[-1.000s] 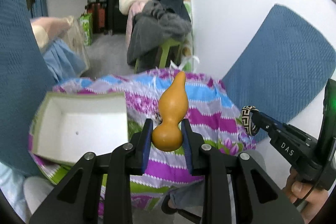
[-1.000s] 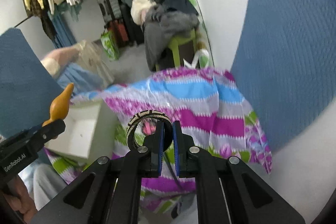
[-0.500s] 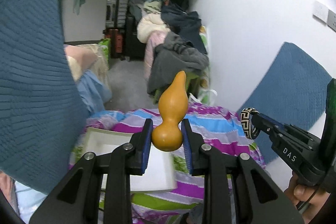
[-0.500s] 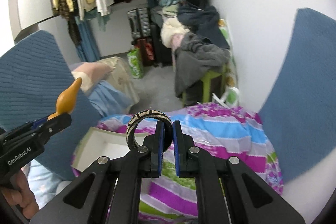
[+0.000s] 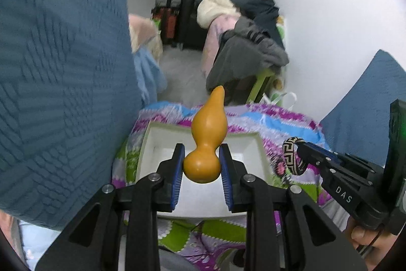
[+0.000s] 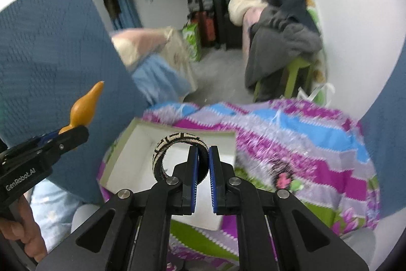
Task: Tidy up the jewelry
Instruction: 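Carry gourd and ring over the green box and open both grippers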
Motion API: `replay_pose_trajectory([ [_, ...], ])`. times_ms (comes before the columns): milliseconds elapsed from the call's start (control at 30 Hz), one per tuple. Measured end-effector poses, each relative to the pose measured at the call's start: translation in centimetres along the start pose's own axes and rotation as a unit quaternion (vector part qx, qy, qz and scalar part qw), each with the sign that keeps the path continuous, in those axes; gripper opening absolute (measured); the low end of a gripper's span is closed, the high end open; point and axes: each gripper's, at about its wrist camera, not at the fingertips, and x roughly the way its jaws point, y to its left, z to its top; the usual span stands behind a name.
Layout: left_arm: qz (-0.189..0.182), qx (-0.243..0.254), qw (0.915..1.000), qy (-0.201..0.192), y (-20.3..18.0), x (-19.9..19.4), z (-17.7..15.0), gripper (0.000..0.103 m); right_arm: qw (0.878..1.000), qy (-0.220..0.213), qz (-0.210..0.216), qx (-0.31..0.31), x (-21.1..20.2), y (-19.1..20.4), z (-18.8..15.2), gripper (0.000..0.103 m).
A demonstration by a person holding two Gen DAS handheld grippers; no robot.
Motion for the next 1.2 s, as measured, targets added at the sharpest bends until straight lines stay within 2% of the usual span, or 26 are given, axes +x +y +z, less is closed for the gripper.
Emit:
replay_pose_trajectory([
  [267, 0.006, -0.008, 0.9989, 0.046, 1.5, 4.1, -2.4, 0.028, 0.998, 0.066, 0.009, -0.014, 5.8, 1.3, -2.7, 0.006],
  [367, 0.008, -0.009, 0.9972, 0.074, 2.2, 5.6, -3.5, 0.028, 0.996, 0.087, 0.012, -0.011, 7.4, 1.2, -3.5, 0.006],
  [567, 0.009, -0.011, 0.9959, 0.089, 2.3, 6.4, -4.5, 0.028, 0.994, 0.108, 0.017, -0.014, 8.7, 1.2, -4.4, 0.007],
  [667, 0.005, -0.015, 0.9961, 0.087, 2.1, 6.3, -4.4, 0.028, 0.994, 0.11, 0.023, -0.013, 8.6, 1.0, -4.3, 0.011],
  [733, 0.004, -0.019, 0.996, 0.087, 1.8, 5.9, -4.1, 0.03, 0.994, 0.108, 0.026, -0.013, 8.2, 0.8, -4.2, 0.021],
  [767, 0.003, -0.019, 0.9961, 0.086, 1.8, 5.7, -4.0, 0.039, 0.994, 0.104, 0.03, -0.012, 7.8, 0.7, -4.0, 0.031],
  [800, 0.006, -0.021, 0.9964, 0.081, 1.6, 5.3, -3.8, 0.046, 0.994, 0.1, 0.033, -0.01, 7.5, 0.6, -3.8, 0.033],
  [833, 0.01, -0.022, 0.9969, 0.074, 1.5, 4.8, -3.7, 0.06, 0.995, 0.096, 0.037, -0.009, 7.1, 0.4, -3.6, 0.033],
  [867, 0.011, -0.023, 0.9974, 0.068, 1.4, 4.5, -3.5, 0.065, 0.995, 0.091, 0.038, -0.009, 6.6, 0.4, -3.3, 0.033],
  [1200, 0.003, -0.007, 1.0, -0.004, -2.2, -2.0, -0.6, 0.065, 0.999, -0.002, 0.046, -0.03, -1.9, -0.8, -0.3, 0.034],
])
